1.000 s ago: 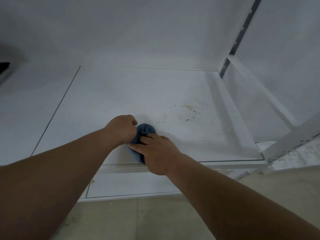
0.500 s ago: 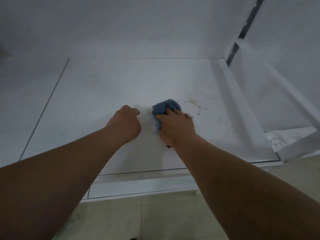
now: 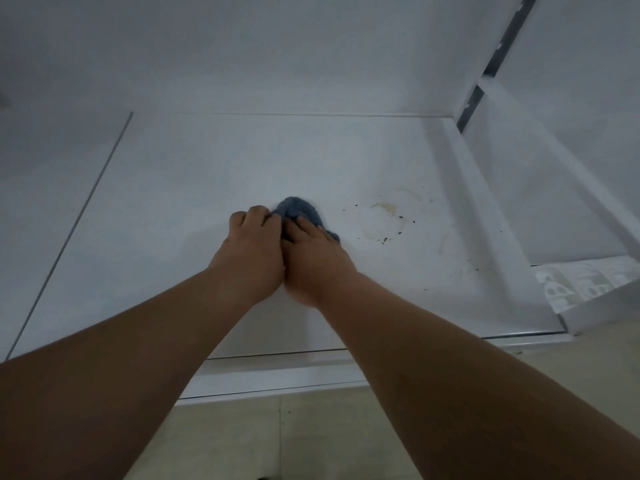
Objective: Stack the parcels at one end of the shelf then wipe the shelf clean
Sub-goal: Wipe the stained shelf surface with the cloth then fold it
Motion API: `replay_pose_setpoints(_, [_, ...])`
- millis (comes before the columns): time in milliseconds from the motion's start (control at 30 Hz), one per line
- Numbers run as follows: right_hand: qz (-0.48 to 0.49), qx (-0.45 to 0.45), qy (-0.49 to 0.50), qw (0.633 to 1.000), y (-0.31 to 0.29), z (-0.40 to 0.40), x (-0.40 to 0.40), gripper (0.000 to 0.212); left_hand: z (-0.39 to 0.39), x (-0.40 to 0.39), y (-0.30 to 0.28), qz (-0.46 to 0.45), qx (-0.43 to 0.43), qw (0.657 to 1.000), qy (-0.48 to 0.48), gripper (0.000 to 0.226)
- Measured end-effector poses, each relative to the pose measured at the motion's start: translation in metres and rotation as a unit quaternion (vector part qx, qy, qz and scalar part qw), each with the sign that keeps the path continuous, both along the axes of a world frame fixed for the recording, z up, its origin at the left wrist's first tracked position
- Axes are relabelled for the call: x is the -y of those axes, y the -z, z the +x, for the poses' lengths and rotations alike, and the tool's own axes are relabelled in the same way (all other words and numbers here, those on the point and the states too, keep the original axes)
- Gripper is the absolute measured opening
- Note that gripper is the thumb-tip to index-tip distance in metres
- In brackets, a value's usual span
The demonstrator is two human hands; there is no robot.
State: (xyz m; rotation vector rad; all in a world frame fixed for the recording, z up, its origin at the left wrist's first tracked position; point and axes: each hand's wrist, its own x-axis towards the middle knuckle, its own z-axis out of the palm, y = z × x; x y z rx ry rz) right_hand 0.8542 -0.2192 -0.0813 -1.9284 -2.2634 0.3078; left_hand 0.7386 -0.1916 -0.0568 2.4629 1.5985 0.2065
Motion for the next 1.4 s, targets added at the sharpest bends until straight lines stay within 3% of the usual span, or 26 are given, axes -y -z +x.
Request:
replay_pose_setpoints(167, [-0.020, 0.003, 0.115, 0.993, 0.002, 0.044, -0.012, 0.054, 0.010, 0.007, 0.007, -0.021, -0.080, 0.995, 0.060, 0.032])
replay_pose_setpoints(333, [-0.054, 0.007, 0.214, 0.975, -0.003, 0.038, 0.007, 0.051, 0.023, 0.003, -0.003, -0.058, -0.147, 0.987, 0.034, 0.034])
replay_pose_setpoints(500, [-0.042, -0.012, 0.087, 0.995, 0.003, 0.004, 0.039, 0.051, 0.031, 0.003, -0.015, -0.080, -0.201, 0.976, 0.021, 0.023])
replay_pose_setpoints(633, [-0.033, -0.017, 0.013, 0.999, 0.000, 0.039, 0.051, 0.045, 0.032, 0.003, -0.011, -0.089, -0.172, 0.981, 0.030, 0.026])
replay_pose_setpoints(767, [-0.062, -0.015, 0.101, 0.993, 0.006, 0.088, 0.044, 0.049, 0.046, 0.016, -0.005, -0.069, -0.093, 0.993, 0.035, 0.038])
replay_pose_setpoints(933, [-0.104, -0.001, 0.192, 0.976, -0.001, 0.079, 0.040, 0.059, 0.054, 0.027, -0.006, -0.105, -0.114, 0.987, 0.043, 0.042])
replay_pose_setpoints(1067, [-0.124, -0.008, 0.112, 0.986, 0.003, 0.049, 0.051, 0.061, 0.054, 0.028, -0.017, -0.111, -0.088, 0.990, 0.013, 0.032])
replay_pose_setpoints(1200, [-0.094, -0.006, 0.015, 0.995, 0.006, 0.060, 0.074, 0.045, 0.058, 0.033, -0.021, -0.129, -0.090, 0.987, 0.031, 0.026])
replay_pose_setpoints(1400, [-0.145, 0.016, 0.105, 0.984, -0.004, 0.110, 0.073, 0.052, 0.057, 0.046, -0.012, -0.130, -0.025, 0.991, 0.011, 0.042])
